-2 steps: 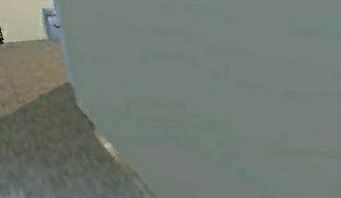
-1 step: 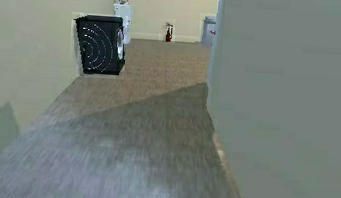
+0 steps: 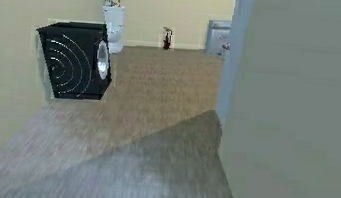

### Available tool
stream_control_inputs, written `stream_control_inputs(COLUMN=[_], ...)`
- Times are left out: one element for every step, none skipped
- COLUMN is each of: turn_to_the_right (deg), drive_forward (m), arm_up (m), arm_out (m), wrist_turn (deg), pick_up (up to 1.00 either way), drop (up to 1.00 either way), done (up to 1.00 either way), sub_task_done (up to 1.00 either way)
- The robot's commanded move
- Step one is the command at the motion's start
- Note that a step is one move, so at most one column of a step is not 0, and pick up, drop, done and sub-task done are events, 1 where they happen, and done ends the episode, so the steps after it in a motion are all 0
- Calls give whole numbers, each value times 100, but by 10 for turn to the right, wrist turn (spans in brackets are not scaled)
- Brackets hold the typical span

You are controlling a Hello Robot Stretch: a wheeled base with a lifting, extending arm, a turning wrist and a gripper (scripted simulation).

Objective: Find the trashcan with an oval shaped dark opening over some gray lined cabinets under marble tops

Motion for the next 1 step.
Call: stream_control_inputs(turn_to_the_right=[0], drive_forward=[100], arm_up=[0], arm_out=[0], wrist_turn=[0], pick_up=[0], drop=[0], done=[0], sub_task_done=[0])
